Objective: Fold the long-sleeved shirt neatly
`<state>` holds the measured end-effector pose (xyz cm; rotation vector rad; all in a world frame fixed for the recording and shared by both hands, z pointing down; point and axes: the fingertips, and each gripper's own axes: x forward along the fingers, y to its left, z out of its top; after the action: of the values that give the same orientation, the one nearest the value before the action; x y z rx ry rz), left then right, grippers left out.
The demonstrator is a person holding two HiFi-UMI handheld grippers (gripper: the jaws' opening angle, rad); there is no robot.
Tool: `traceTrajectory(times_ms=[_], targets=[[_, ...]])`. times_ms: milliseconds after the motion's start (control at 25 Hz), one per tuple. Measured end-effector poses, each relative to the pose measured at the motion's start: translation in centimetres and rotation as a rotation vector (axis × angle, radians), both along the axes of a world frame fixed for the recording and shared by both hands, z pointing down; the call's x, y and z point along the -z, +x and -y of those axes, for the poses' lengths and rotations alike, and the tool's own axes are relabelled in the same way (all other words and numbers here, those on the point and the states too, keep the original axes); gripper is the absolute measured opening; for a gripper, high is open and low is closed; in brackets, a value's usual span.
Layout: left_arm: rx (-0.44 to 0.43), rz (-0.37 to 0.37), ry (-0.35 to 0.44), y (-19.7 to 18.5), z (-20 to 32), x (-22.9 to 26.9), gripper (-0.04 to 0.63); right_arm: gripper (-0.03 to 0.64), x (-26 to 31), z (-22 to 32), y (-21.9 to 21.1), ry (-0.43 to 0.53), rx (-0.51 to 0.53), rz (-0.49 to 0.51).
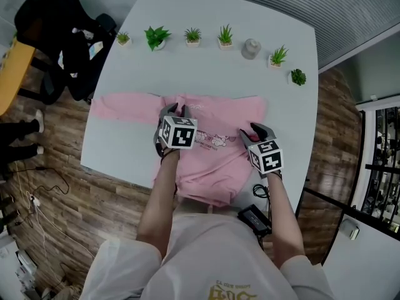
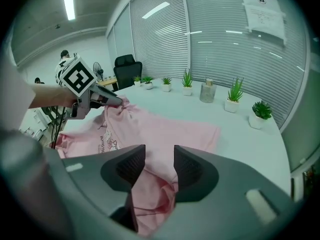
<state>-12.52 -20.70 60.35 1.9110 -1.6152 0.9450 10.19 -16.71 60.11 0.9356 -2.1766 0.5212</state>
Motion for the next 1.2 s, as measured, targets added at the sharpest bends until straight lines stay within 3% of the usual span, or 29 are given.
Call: traceTrajectory(times_ms=[120,200,240,360,480,640,720,880,1000,1200], targets=[[0.015,-0.099,0.19,0.4,1.2,4.0,0.052,0.186,0.1,0.2,0.2,0.001,-0.01,0.003],[0.075,-0.193,0.318,-0.5,1.4,6.6,0.051,0.185,0.3,0.5,0.1,0.006,-0.019,0.01],[0.125,-0.223,0.34,-1.5,1.2,6.8,0.052,0.184,0.4,0.6,0.1,0.009,-0.022,0.014],[0.234,-0.239,0.281,-4.2,-0.5,4.0,0.057,0.181,0.4,0.7,0.1,0.007,-0.028,0.019],[0.233,-0.201,0.224,-5.0,-2.1,1.8,0.067,0.181,0.2,0.6,0.0,0.001,-0.026,0.015],[0.235,-0.191,0.214,-5.4,-2.8,1.8,0.111,0.179,0.1,0.8,0.0,-0.005,-0.037,0.013],[0.239,-0.194,0.221,-5.7,-3.0,2.1,0.17,0.179,0.0,1.2,0.1,-0.001,-0.055,0.011],[0.257,-0.197,0.312,-7.3,-2.8,5.1,0.248,0.185,-0.4,3.7,1.3,0.024,-0.155,-0.03],[0.204,-0.13,0.329,-7.6,-1.9,6.4,0.258,0.21,-0.8,6.0,2.9,0.015,-0.28,-0.043],[0.091,-0.043,0.216,-6.1,-0.7,3.3,0.246,0.161,-0.9,7.6,3.6,0.079,-0.328,-0.145]])
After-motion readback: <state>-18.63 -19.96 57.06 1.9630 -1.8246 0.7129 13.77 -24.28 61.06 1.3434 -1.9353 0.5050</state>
